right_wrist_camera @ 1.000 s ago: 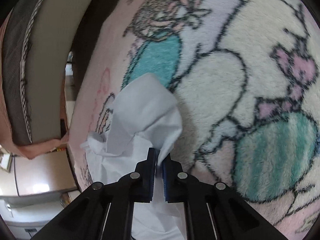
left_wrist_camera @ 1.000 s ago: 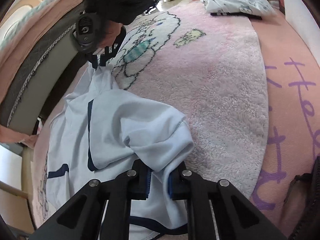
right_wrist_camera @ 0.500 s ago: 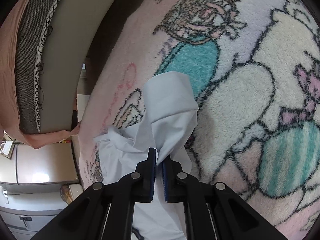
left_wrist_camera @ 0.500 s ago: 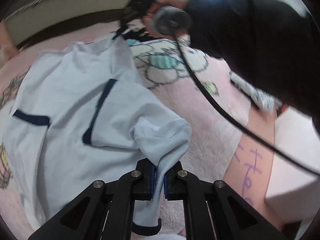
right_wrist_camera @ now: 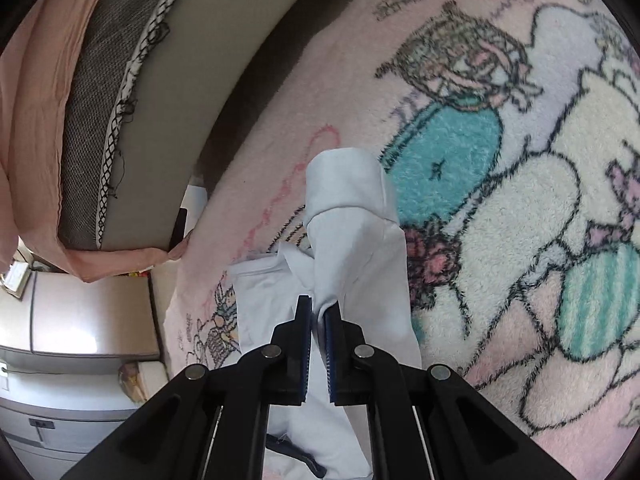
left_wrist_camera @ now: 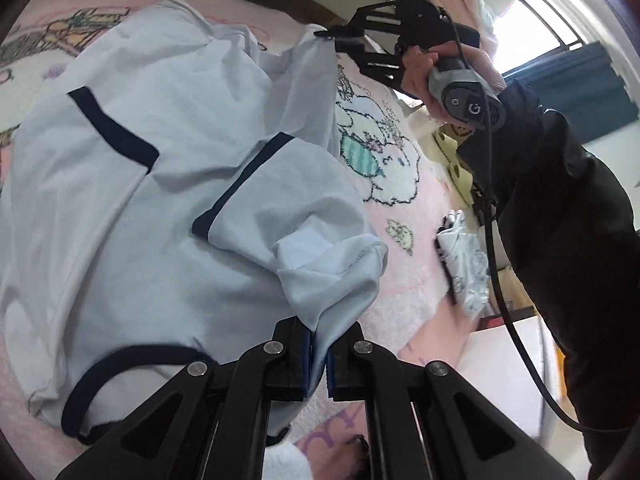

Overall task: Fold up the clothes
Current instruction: 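Lift the grasped shirt edge and fold it lengthwise over the body with both grippers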

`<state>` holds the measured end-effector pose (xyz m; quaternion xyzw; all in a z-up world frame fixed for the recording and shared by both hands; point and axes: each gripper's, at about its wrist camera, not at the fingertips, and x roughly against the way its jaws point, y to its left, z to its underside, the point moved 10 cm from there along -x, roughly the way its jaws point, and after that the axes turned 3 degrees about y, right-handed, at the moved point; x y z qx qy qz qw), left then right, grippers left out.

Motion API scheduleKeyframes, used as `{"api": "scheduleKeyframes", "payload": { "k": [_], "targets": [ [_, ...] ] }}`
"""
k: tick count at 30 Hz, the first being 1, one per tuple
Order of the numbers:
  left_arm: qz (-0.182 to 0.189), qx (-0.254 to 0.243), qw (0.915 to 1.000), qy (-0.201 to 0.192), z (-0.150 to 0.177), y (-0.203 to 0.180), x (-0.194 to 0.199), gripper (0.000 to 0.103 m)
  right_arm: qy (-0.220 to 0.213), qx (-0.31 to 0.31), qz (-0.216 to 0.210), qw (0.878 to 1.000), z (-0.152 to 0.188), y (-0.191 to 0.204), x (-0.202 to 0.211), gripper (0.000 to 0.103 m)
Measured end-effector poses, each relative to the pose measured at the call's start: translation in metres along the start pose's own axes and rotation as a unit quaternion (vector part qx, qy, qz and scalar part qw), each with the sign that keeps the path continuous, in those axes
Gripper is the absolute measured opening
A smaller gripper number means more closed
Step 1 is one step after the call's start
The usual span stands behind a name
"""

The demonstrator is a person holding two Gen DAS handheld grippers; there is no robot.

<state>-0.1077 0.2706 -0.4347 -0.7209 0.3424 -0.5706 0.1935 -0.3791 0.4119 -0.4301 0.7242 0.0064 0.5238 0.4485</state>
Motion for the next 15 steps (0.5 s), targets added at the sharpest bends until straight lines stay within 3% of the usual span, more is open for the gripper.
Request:
{"api": "scheduleKeyframes", "payload": {
  "k": [5,12,15],
  "targets": [
    [0.028,0.042,0.9987,-0.007,0.001,0.006,0.009,0.004,-0.011,0.011,0.016,1.0,0.003,0.029,-0.001,0.004],
    [0.032,0.088,0.9953,-0.027,0.005,0.028,0.029,0.004,0.001,0.032,0.015,0.999,0.01,0.076,-0.025,0.004],
    [0.026,0.103,0.9939,-0.031,0.004,0.039,0.029,0.004,0.016,0.066,0.065,0.996,0.018,0.088,-0.042,0.004]
  ]
}}
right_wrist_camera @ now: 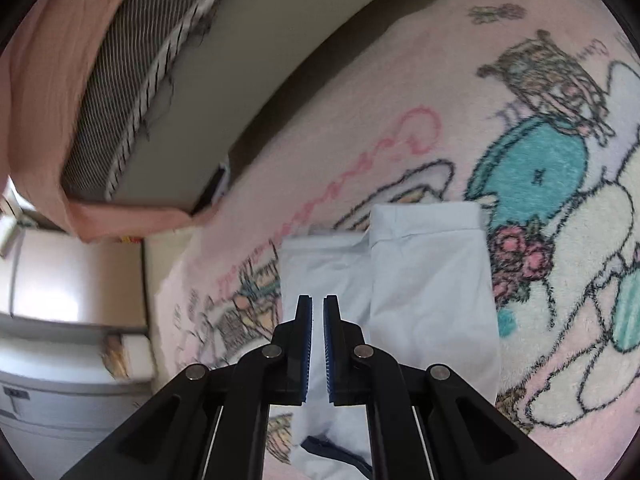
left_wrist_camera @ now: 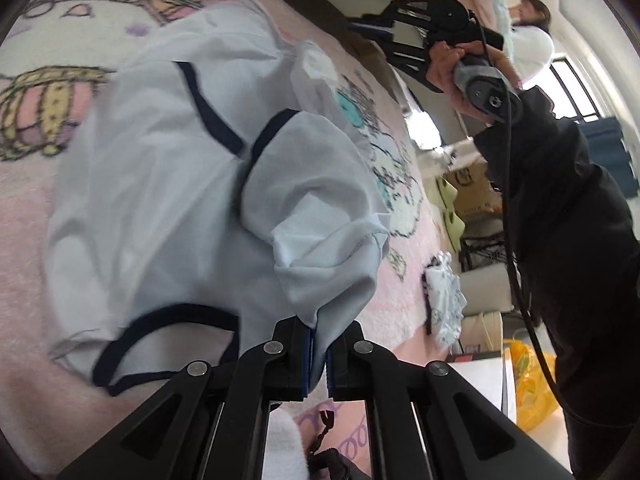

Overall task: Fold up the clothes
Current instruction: 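Lift the grasped shirt edge and fold it lengthwise over the body with both grippers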

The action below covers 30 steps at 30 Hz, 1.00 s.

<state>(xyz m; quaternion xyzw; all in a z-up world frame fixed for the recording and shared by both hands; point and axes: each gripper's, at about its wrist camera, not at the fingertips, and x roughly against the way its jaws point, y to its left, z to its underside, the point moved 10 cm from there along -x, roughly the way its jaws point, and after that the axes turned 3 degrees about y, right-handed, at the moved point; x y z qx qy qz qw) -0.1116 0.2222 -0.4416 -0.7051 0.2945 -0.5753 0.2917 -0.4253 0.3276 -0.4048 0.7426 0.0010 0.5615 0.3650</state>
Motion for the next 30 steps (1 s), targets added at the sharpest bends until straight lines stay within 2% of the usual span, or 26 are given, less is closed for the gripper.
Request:
{"api": "scheduleKeyframes", "payload": {
  "k": [2,4,6,7,8,12,15,18,20,21,23,24,26,30],
  "targets": [
    [0.0,0.008,1.0,0.0,-0.002,0.004,0.0,0.004,0.007,0.026,0.057,0.998,0.002,0.003,-0.008,0.004],
    [0.002,0.007,1.0,0.001,-0.002,0.003,0.004,0.004,0.019,0.055,0.126,0.99,0.003,0.001,-0.016,0.007],
    [0.005,-0.001,1.0,0.003,0.001,-0.001,0.003,0.004,0.034,0.086,0.196,0.976,0.006,-0.001,-0.023,0.025],
    [0.006,-0.007,0.9999,0.006,0.002,-0.005,0.001,0.004,0.038,0.098,0.218,0.97,0.008,-0.001,-0.027,0.053],
    [0.007,-0.012,0.9999,0.008,0.004,-0.009,-0.001,0.004,0.039,0.111,0.227,0.967,0.009,0.001,-0.029,0.072],
    [0.01,-0.017,0.9997,0.015,0.008,-0.009,0.001,0.004,0.053,0.118,0.265,0.956,0.013,-0.002,-0.047,0.073],
    [0.011,-0.016,0.9997,0.015,0.008,-0.007,0.004,0.004,0.066,0.085,0.319,0.942,0.014,-0.021,-0.057,0.073],
    [0.014,-0.014,0.9997,0.016,0.007,-0.007,0.005,0.004,0.073,0.055,0.342,0.935,0.01,-0.04,-0.065,0.073],
    [0.016,-0.013,0.9997,0.016,0.007,-0.006,0.007,0.004,0.074,0.032,0.336,0.938,0.009,-0.05,-0.07,0.071],
    [0.017,-0.012,0.9997,0.016,0.007,-0.005,0.008,0.004,0.071,0.016,0.326,0.943,0.008,-0.054,-0.072,0.065],
    [0.02,-0.01,0.9996,0.016,0.007,-0.004,0.009,0.004,0.069,-0.012,0.304,0.95,0.009,-0.058,-0.077,0.013],
    [0.021,-0.009,0.9996,0.016,0.007,-0.003,0.011,0.004,0.071,-0.016,0.301,0.951,0.01,-0.061,-0.078,0.005],
    [0.024,-0.007,0.9996,0.016,0.006,-0.002,0.013,0.004,0.07,0.019,0.304,0.95,0.009,-0.06,-0.077,0.005],
    [0.032,-0.002,0.9993,0.019,0.008,-0.005,0.013,0.004,0.061,0.045,0.319,0.945,0.008,-0.054,-0.069,0.003]
  ]
}}
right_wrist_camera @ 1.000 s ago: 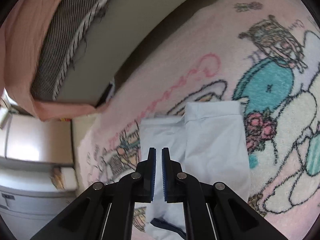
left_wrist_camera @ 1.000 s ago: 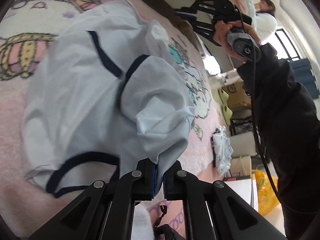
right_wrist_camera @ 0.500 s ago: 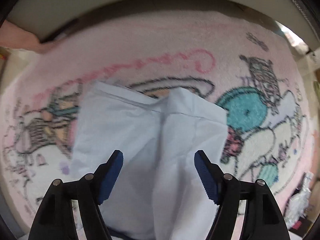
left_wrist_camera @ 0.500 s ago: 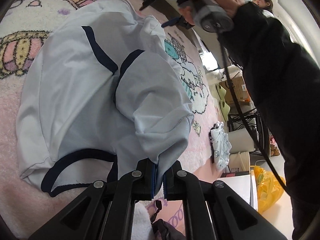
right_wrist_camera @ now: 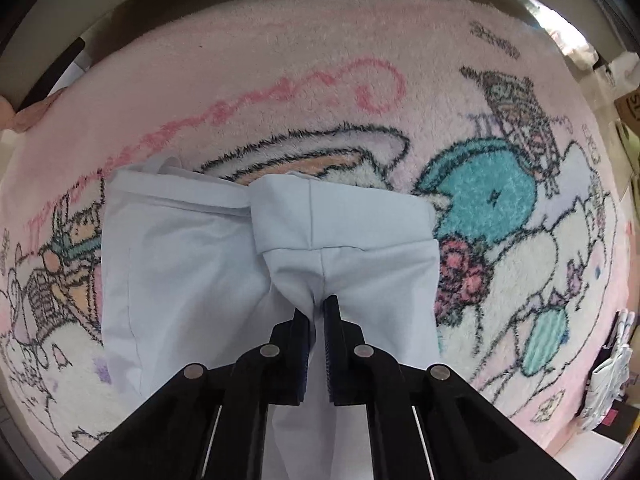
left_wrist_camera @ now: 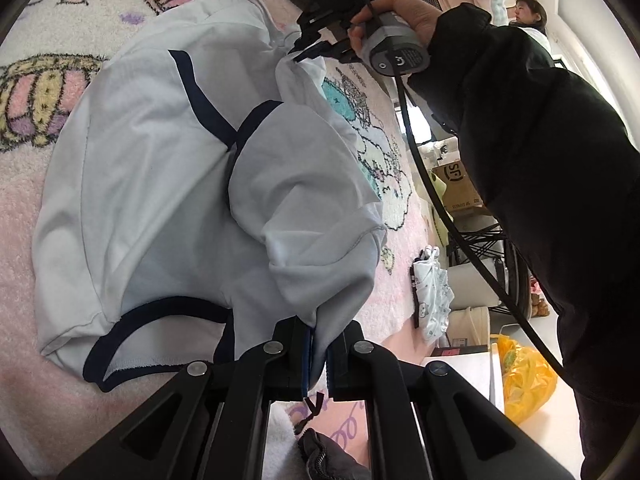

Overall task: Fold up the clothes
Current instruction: 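Lift the grasped shirt edge and fold it lengthwise over the body with both grippers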

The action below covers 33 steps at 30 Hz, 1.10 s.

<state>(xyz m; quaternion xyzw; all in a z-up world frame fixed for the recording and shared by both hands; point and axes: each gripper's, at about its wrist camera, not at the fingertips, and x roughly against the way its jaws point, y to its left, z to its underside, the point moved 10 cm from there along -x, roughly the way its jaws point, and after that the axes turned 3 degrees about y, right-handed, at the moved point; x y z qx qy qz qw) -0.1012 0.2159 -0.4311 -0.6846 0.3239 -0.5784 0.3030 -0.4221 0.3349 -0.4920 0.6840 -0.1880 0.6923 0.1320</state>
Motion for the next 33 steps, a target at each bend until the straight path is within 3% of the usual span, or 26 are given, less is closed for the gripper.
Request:
{"api": "scheduleKeyframes", "payload": {
  "k": [11,17,22,33],
  "targets": [
    [0.018,0.016,0.9987,-0.045,-0.005,0.007,0.04,0.004,-0.042,0.037,-0.042,0.998,-0.01,0.016,0.048,0.003],
    [0.023,0.047,0.9957,-0.076,-0.011,0.025,0.063,0.004,-0.038,0.086,-0.086,0.992,-0.008,0.049,0.059,0.003],
    [0.023,0.094,0.9911,-0.092,-0.01,0.054,0.081,0.004,-0.043,0.114,-0.078,0.989,0.0,0.082,0.062,0.003],
    [0.001,0.095,0.9889,-0.114,-0.002,0.066,0.104,0.004,-0.051,0.146,-0.097,0.983,0.01,0.136,0.071,0.003]
  ]
}}
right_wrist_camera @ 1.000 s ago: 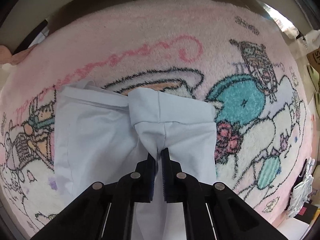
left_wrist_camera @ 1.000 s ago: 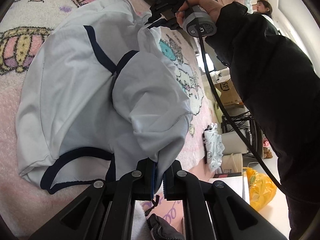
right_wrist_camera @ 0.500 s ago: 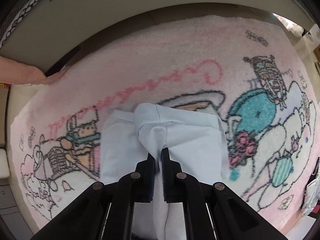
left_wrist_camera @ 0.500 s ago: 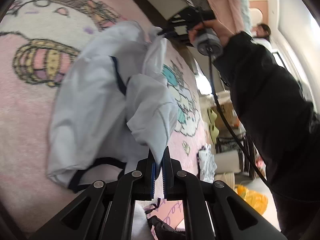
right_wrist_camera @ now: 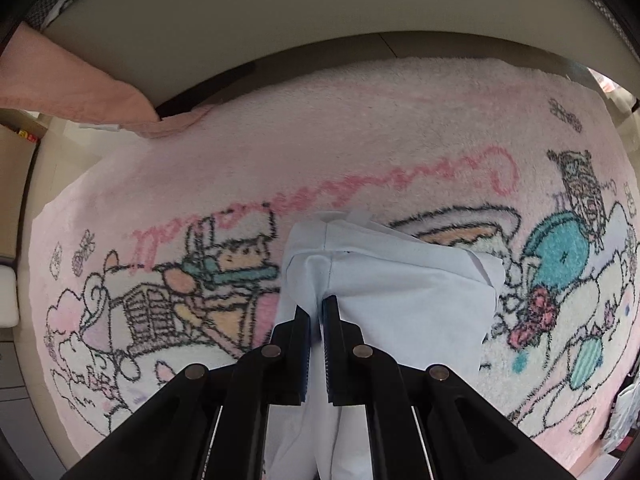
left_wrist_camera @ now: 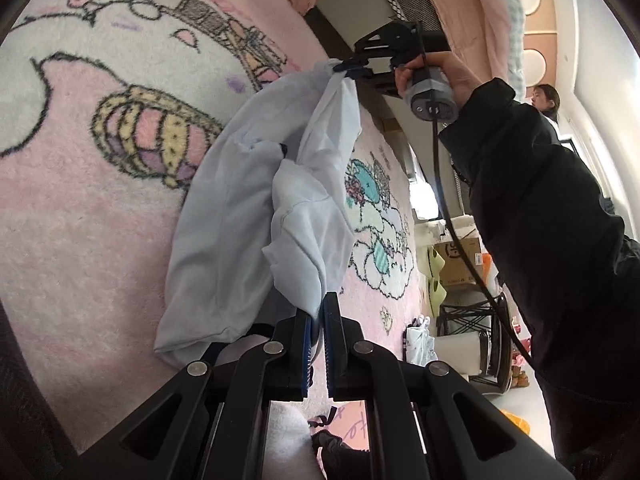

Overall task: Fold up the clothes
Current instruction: 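Lift the grasped shirt edge and fold it lengthwise over the body with both grippers, then open both grippers and release the folded shirt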

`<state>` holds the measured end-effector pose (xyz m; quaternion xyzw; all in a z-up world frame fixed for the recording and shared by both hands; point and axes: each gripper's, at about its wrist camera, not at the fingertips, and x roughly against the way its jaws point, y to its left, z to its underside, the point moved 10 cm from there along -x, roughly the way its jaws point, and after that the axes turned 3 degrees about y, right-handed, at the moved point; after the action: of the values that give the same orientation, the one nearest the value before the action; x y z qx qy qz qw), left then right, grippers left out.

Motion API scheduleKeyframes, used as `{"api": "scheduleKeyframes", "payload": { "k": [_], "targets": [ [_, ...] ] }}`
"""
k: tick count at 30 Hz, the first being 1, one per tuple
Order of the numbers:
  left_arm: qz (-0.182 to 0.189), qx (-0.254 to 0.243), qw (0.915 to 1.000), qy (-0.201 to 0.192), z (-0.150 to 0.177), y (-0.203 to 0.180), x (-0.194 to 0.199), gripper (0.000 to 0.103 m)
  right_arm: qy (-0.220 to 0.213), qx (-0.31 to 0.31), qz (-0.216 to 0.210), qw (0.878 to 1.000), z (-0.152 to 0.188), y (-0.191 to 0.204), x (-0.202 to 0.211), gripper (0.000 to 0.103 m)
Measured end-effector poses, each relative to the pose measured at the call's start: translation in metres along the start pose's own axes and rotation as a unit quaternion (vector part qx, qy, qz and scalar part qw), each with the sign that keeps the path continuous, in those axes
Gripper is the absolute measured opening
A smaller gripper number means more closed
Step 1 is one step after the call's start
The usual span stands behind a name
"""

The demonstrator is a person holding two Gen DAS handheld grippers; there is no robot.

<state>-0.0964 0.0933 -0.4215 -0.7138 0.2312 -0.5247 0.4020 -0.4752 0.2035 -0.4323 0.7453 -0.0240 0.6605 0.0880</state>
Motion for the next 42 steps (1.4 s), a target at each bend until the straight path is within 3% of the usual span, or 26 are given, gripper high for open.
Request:
{"api": "scheduleKeyframes", "payload": {
  "k": [11,17,19,21,23,24,28,30,31,32,37,42],
  "targets": [
    [-0.069,0.042,0.9967,0.006,0.011,0.036,0.0,0.004,-0.007,-0.028,0.008,1.0,-0.016,0.006,-0.011,0.003],
    [-0.1,0.02,0.9945,0.024,0.02,0.038,-0.005,0.004,0.006,-0.028,0.005,1.0,-0.014,0.014,-0.03,0.004],
    [-0.092,0.021,0.9947,0.041,0.024,0.037,-0.011,0.004,0.015,-0.014,0.002,1.0,-0.01,0.022,-0.036,0.005],
    [-0.074,0.03,0.9956,0.05,0.026,0.034,-0.014,0.005,0.021,-0.009,-0.018,1.0,-0.006,0.03,-0.038,0.023],
    [-0.074,0.038,0.9955,0.046,0.024,0.033,-0.011,0.006,0.023,-0.009,-0.051,0.998,-0.002,0.04,-0.034,0.07],
    [-0.088,0.036,0.9947,0.04,0.023,0.033,-0.008,0.007,0.021,-0.009,-0.068,0.997,0.0,0.045,-0.03,0.078],
    [-0.154,0.006,0.988,-0.007,0.01,0.024,0.015,0.025,0.009,0.017,-0.11,0.994,0.005,0.061,-0.006,0.08],
    [-0.172,-0.015,0.9839,-0.047,0.002,0.009,0.031,0.048,0.002,0.028,-0.128,0.991,0.008,0.063,0.007,0.081],
    [-0.176,-0.028,0.9823,-0.059,-0.001,0.001,0.036,0.07,-0.002,0.031,-0.138,0.99,0.009,0.063,0.014,0.081],
    [-0.176,-0.04,0.9815,-0.066,-0.003,-0.008,0.039,0.084,-0.003,0.03,-0.148,0.988,0.01,0.061,0.019,0.081],
    [-0.142,-0.098,0.9848,-0.023,-0.001,-0.038,0.02,0.085,-0.01,0.027,-0.197,0.98,0.018,0.04,0.043,0.081],
    [-0.14,-0.117,0.9825,0.039,0.01,-0.039,-0.012,0.085,-0.014,0.021,-0.231,0.973,0.034,-0.001,0.058,0.081]
  ]
}}
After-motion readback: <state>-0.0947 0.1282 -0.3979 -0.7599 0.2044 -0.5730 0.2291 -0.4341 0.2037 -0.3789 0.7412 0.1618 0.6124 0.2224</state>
